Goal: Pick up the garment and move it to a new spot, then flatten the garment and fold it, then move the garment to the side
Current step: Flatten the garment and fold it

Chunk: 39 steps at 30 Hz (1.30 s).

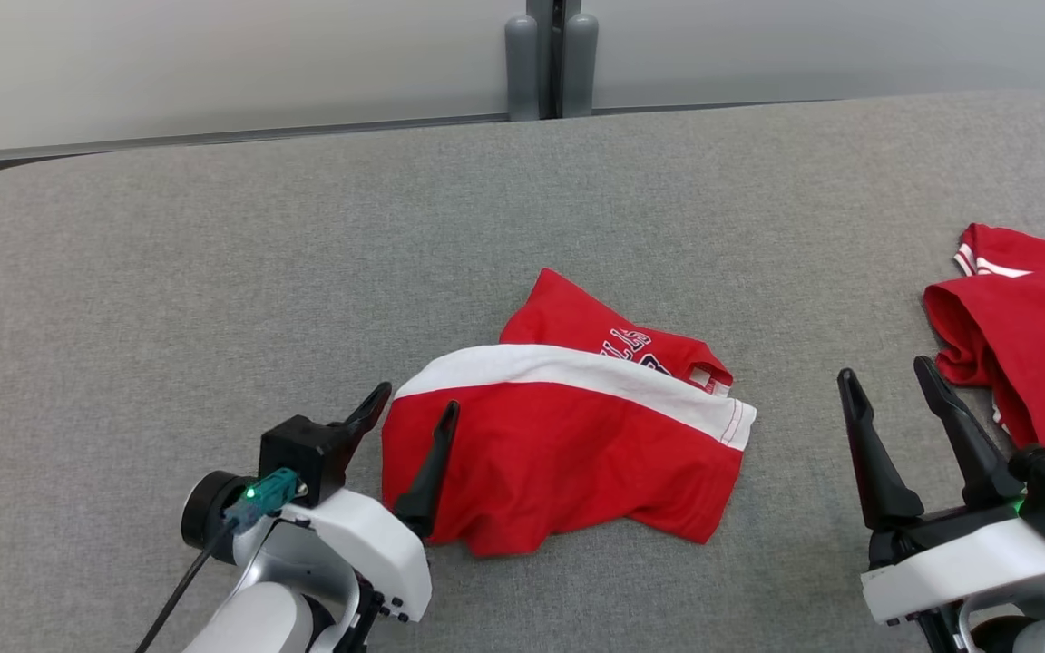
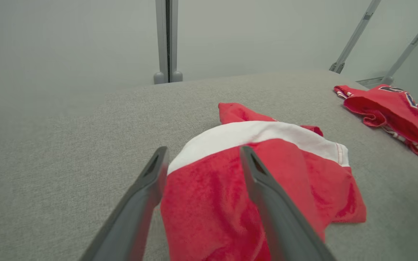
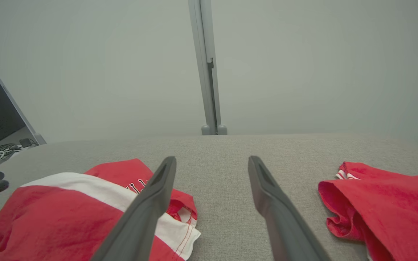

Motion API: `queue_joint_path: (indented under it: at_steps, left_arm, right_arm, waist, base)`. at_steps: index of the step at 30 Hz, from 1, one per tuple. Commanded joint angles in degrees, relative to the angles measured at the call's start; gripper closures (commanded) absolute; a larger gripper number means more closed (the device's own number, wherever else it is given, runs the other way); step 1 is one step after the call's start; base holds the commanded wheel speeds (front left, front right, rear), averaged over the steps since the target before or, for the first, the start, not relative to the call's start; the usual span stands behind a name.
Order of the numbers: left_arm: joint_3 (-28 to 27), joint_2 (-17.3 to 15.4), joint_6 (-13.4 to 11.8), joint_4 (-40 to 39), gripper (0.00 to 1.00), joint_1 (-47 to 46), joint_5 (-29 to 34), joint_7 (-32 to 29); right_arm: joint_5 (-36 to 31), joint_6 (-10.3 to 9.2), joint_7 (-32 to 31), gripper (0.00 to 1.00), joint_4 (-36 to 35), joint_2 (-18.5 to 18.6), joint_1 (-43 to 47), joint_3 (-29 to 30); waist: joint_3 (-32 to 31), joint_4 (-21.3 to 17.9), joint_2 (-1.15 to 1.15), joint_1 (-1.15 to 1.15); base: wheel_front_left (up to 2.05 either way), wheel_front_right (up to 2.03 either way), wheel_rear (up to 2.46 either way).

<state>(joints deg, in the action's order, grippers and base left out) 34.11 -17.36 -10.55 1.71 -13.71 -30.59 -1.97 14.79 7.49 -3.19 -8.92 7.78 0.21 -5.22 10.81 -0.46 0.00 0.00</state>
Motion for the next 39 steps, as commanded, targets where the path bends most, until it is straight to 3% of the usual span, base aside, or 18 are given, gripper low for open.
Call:
queue_joint_path:
  at_steps: [1, 5, 7, 8, 16, 24, 31, 39]
  left_arm:
    - [-0.1, -0.2, 0.5, 1.4, 0.00, -1.0, -0.6, -0.3]
    - [-0.3, 0.9, 1.3, 6.5, 0.00, -2.7, -1.9, -1.1]
    - [-0.4, 1.1, 2.1, 8.2, 0.62, -3.4, -2.6, -0.6]
    - [-0.6, 1.3, 2.5, 8.7, 0.98, -3.7, -2.6, 0.1]
    - [-0.6, 0.6, 3.5, 8.7, 1.00, -6.0, -0.1, 5.4]
    - [2.8, -4.2, -0.2, 1.9, 1.00, -8.7, 12.1, 9.9]
    - [11.2, -4.8, 2.7, 2.5, 1.00, -3.7, 15.0, 5.6]
    - [12.8, -2.7, 3.6, 7.1, 1.00, -1.7, 12.9, 5.8]
  right_arm:
    - [0.5, 0.00, 0.2, 0.00, 0.1, -0.1, -0.5, -0.2]
    - [0.9, 0.00, 0.7, 0.00, 0.7, 0.0, -0.8, -0.3]
    - [1.1, 0.00, 0.9, 0.00, 1.0, 0.0, -1.0, -0.1]
    - [1.1, 0.00, 0.9, 0.00, 1.1, 0.0, -1.1, -0.1]
    - [2.0, 0.00, 1.2, 0.00, 1.4, -0.2, -1.3, 0.2]
    - [2.6, 0.00, 0.4, 0.00, 1.2, 0.1, -1.5, 0.5]
    - [3.3, 0.00, 0.0, 0.00, 1.2, 0.4, -1.8, 0.6]
    - [3.5, 0.00, -0.2, 0.00, 1.1, 0.6, -1.9, 1.0]
  waist:
    - [0.7, -0.7, 0.00, 0.00]
    - [1.7, -1.5, 0.00, 0.00]
    - [2.0, -1.7, 0.00, 0.00]
    - [2.1, -1.7, 0.00, 0.00]
    - [2.4, -1.0, 0.00, 0.00]
    - [2.6, 0.4, 0.00, 0.00]
    - [3.3, 0.7, 0.00, 0.00]
    - [3.7, 1.0, 0.00, 0.00]
  base:
    - [0.00, 0.00, 0.00]
    - [0.00, 0.00, 0.00]
    - [0.00, 0.00, 0.00]
    - [0.00, 0.00, 0.00]
    - [0.00, 0.00, 0.00]
    - [0.00, 0.00, 0.00]
    - [0.00, 0.00, 0.00]
    - [0.00, 0.00, 0.00]
